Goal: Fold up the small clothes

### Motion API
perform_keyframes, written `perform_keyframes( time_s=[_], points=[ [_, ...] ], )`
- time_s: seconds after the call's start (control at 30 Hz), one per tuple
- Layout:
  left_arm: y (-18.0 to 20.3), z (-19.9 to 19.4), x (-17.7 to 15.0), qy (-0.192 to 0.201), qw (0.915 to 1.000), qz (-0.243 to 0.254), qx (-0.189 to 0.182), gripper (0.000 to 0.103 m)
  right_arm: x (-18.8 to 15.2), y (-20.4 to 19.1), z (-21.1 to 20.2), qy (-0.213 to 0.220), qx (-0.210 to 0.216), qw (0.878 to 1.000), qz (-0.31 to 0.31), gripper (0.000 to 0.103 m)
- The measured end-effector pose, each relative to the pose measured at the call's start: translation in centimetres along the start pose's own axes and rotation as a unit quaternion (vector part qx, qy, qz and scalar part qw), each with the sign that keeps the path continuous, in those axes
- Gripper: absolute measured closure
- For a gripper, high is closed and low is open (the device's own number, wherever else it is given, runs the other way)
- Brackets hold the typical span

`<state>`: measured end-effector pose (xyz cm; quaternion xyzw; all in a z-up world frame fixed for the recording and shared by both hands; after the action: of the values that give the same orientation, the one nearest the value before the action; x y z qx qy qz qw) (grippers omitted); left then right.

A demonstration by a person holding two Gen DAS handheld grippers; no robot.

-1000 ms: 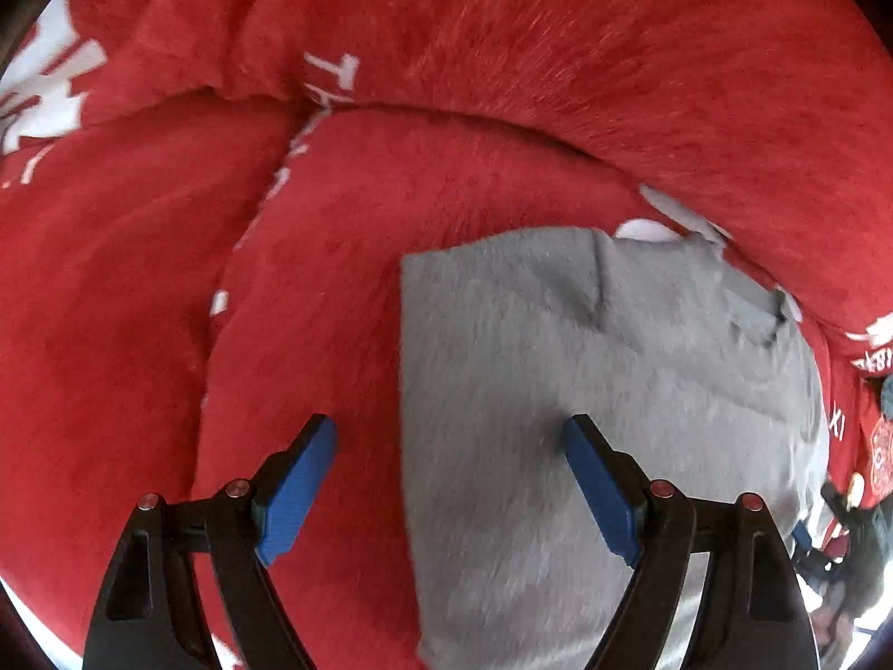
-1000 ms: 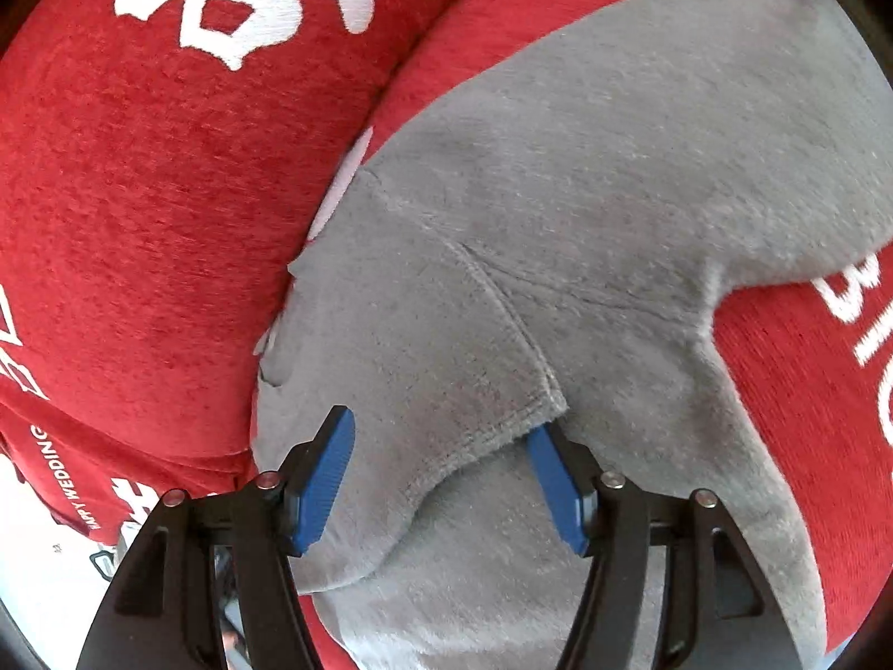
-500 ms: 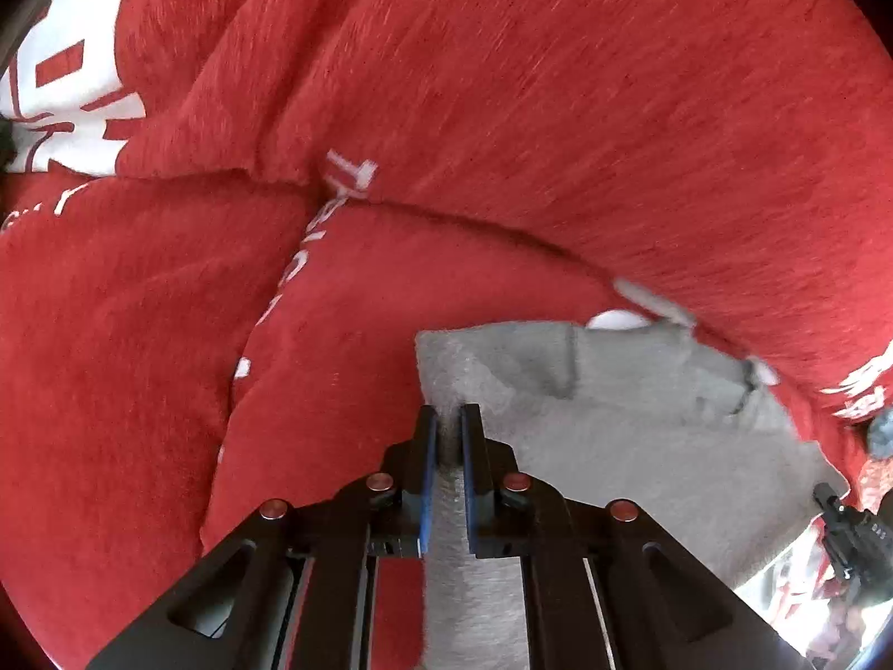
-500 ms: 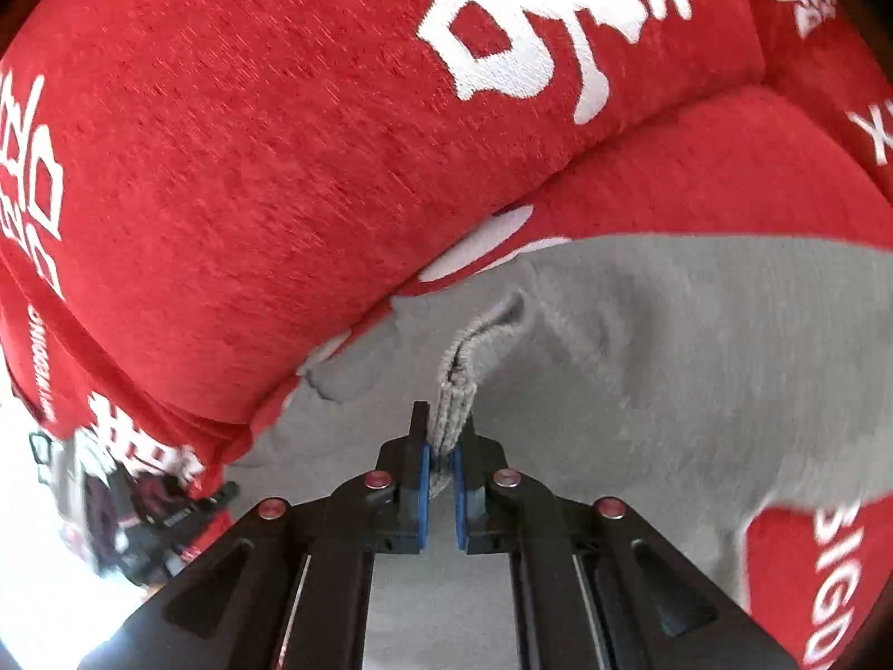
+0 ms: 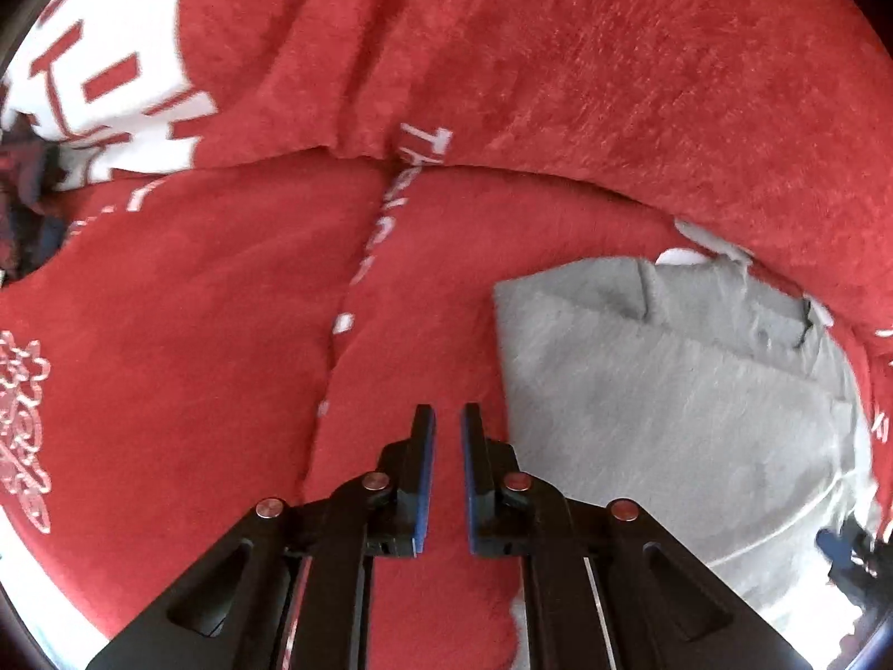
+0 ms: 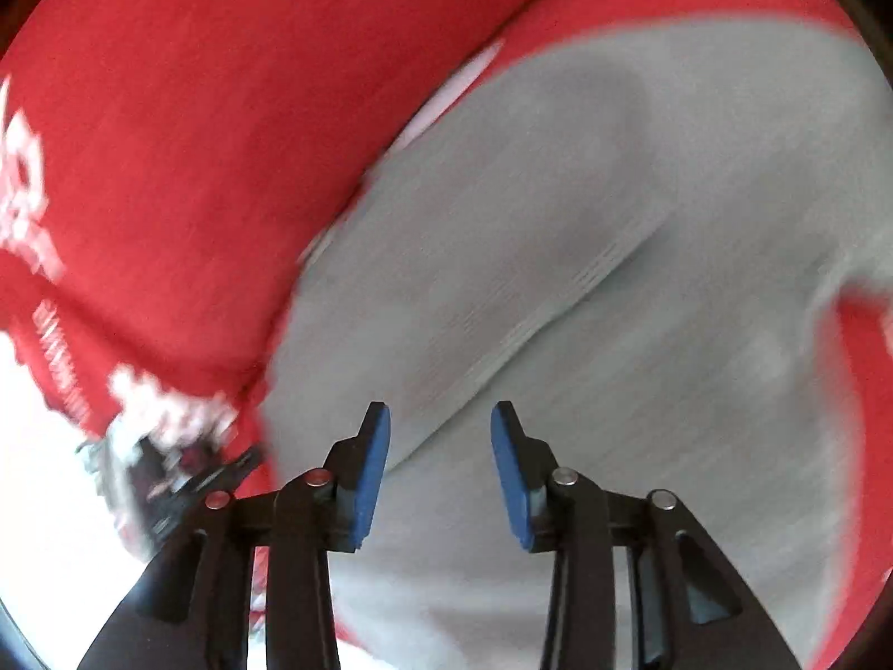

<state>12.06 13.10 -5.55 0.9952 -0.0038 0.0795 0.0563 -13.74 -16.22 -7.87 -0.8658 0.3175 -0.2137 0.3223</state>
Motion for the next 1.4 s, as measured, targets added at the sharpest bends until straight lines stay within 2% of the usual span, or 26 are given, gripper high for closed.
perform_keyframes(
  time_s=[0.03,0.07,0.1,0.13,0.27,0.37,0.4,0.43,0.47,0.6,0.67,0.77,0.87,0.93,1.0,1.03,1.1,1.13,1.27,1.33,1.37,1.4],
  points=[
    [-0.3,-0.2,-0.3,0.003,1.0,-0.001,0.003,0.069,-1.0,-1.5,1.7,-0.018,0.022,1.0,-0.002,0.061],
    [-0.9,-0.5,-0.9,0.006,0.9999,-0.005,0.006,0.022,-1.9,-2.8,3.4,-0.034,0.041,0.999,-0.003,0.061],
    [-1.6,-0.9,-1.3,0.015,0.9997,-0.013,0.014,0.007,-2.8,-4.1,5.2,-0.049,0.056,0.997,-0.004,0.061],
    [-2.2,-1.5,-1.5,0.029,0.9992,-0.018,0.02,0.004,-3.8,-5.6,7.7,-0.065,0.071,0.995,-0.003,0.061],
    [-4.3,-2.6,-3.2,0.031,0.9988,-0.027,0.026,0.004,-5.0,-9.2,13.9,-0.077,0.099,0.992,0.007,0.061],
    [-5.7,-3.4,-3.8,0.035,0.9982,-0.032,0.036,0.004,-5.0,-10.4,15.9,-0.071,0.094,0.993,-0.001,0.063],
    [-6.4,-3.7,-3.9,0.036,0.9978,-0.036,0.042,0.004,-4.8,-10.6,16.3,-0.066,0.089,0.994,-0.002,0.069],
    [-7.1,-4.1,-4.1,0.035,0.9976,-0.039,0.046,0.004,-4.9,-10.7,16.4,-0.066,0.089,0.994,-0.002,0.091],
    [-7.8,-4.3,-4.2,0.034,0.9973,-0.044,0.05,0.004,-5.0,-10.9,16.7,-0.067,0.088,0.994,-0.002,0.096],
    [-9.3,-3.5,-4.7,0.018,0.9971,-0.055,0.048,0.004,-6.0,-11.8,18.3,-0.077,0.088,0.993,-0.012,0.097],
    [-9.1,-3.1,-5.1,0.015,0.9972,-0.047,0.055,0.004,-6.8,-11.4,19.4,-0.087,0.073,0.993,-0.015,0.097],
    [-7.5,-3.1,-5.8,0.016,0.9984,-0.028,0.046,0.004,-7.4,-11.1,19.1,-0.095,0.08,0.992,-0.005,0.097],
    [-5.1,-3.2,-6.1,0.021,0.9991,0.006,0.035,0.004,-6.8,-11.0,16.3,-0.095,0.045,0.994,-0.037,0.094],
    [-3.3,-3.4,-6.2,0.024,0.9992,0.021,0.023,0.004,-5.0,-9.6,12.2,-0.057,0.005,0.996,-0.061,0.091],
    [-1.2,-3.3,-5.9,0.029,0.9988,0.037,0.011,0.004,-2.8,-6.9,7.8,-0.012,-0.053,0.997,-0.063,0.08],
    [-0.2,-3.1,-5.8,0.034,0.9984,0.044,0.007,0.004,-1.6,-5.2,5.5,0.013,-0.085,0.995,-0.058,0.076],
    [1.9,-2.4,-5.7,0.043,0.9972,0.06,0.007,0.004,1.0,-1.5,1.0,0.056,-0.164,0.984,-0.05,0.076],
    [2.6,-2.0,-5.7,0.045,0.9967,0.067,0.009,0.004,1.9,-0.3,-0.2,0.068,-0.176,0.981,-0.045,0.076],
    [4.4,0.8,-6.8,0.022,0.9959,0.078,0.039,0.004,4.5,3.4,-2.0,0.055,-0.254,0.964,-0.065,0.083],
    [4.3,1.1,-7.2,0.02,0.9968,0.067,0.038,0.003,4.6,4.6,-2.1,0.043,-0.252,0.965,-0.066,0.094],
    [4.2,1.0,-7.2,0.02,0.9972,0.063,0.037,0.003,4.5,4.5,-2.3,0.037,-0.258,0.963,-0.071,0.094],
    [4.1,1.0,-7.4,0.014,0.997,0.066,0.039,0.003,4.2,4.7,-2.6,0.027,-0.283,0.955,-0.081,0.094]
  ],
)
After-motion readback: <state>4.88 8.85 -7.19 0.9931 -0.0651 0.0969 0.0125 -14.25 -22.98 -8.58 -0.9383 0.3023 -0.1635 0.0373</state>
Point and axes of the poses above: each gripper's, at about its wrist camera, not at the fingertips, and z roughly the way its jaws point, y to its right, x to its top, the point moved 6 cm from there along z, roughly the way its jaws point, and after that the axes turned 14 degrees about -z, right-handed, at the moved point
